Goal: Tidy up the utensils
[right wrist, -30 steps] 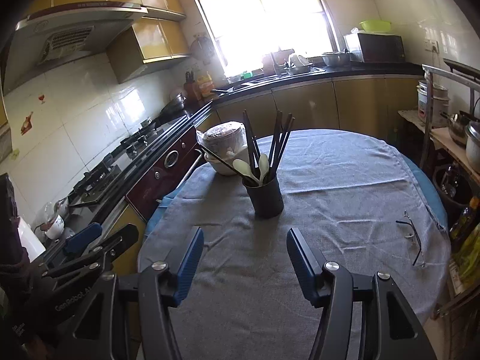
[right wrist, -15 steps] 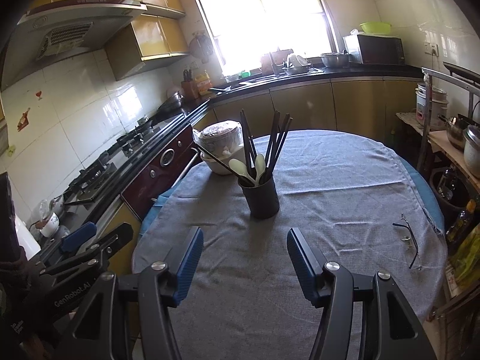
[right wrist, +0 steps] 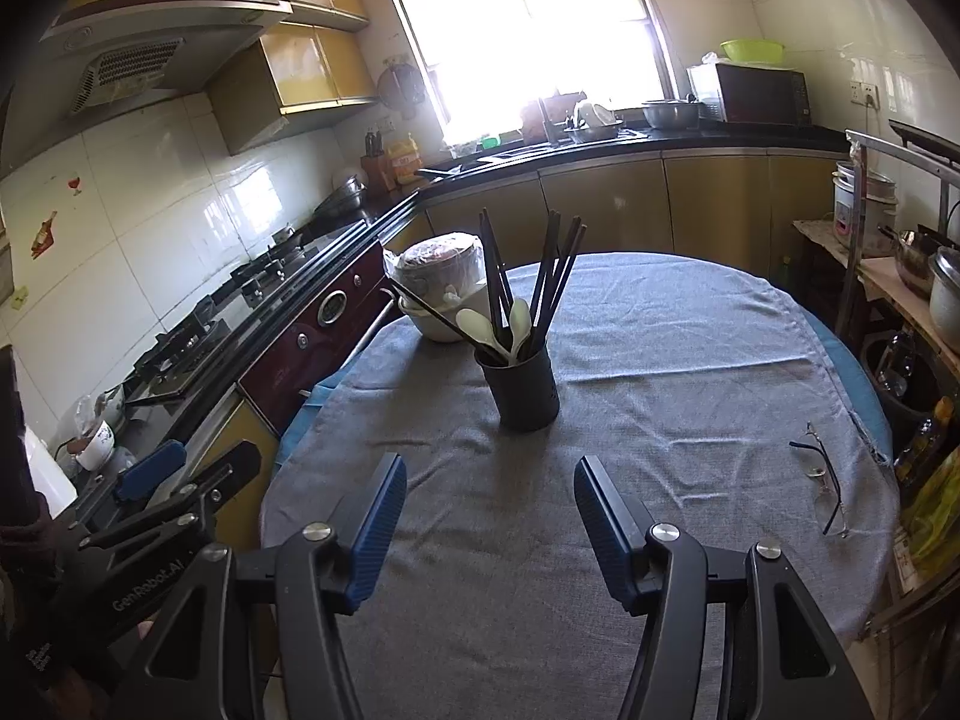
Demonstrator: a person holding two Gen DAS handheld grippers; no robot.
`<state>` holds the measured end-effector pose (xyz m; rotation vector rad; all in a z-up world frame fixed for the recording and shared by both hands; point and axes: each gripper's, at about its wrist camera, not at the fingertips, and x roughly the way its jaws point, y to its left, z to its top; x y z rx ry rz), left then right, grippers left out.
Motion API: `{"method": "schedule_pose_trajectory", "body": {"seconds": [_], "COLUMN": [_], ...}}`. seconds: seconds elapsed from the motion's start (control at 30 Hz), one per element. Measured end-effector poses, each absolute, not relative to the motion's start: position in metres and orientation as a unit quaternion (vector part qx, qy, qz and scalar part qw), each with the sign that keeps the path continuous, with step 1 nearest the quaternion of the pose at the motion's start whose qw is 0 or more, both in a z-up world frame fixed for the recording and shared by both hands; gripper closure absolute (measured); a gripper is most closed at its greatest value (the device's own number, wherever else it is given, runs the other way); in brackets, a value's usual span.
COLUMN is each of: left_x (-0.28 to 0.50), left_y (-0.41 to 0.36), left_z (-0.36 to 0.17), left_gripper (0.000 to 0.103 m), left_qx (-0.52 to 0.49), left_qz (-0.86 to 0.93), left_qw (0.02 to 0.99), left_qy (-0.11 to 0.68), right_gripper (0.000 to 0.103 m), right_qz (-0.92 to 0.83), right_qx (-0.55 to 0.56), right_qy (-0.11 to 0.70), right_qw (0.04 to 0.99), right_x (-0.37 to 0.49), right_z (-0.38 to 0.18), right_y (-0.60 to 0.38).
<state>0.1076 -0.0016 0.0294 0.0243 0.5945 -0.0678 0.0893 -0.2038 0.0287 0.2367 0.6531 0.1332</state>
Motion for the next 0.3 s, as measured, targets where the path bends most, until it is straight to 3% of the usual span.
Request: {"method": "schedule_pose_trajectory", "body": {"seconds": [0.3], "left_x": [0.1129], "left_y": [0.0011], "left_z": [0.0210], "left_gripper": [0.019], "left_qx": [0.011], "left_qz": [-0.029], "left_qw": [0.955], "left_qy": [0.295], "right_gripper": [0.042], "right_qz": [0.068], "right_qx": [0.114], "right_qy": [0.331], "right_qw": [0.934], "right_x": [0.0955], "right_z": [0.0178], "right_y": [-0.2024]}}
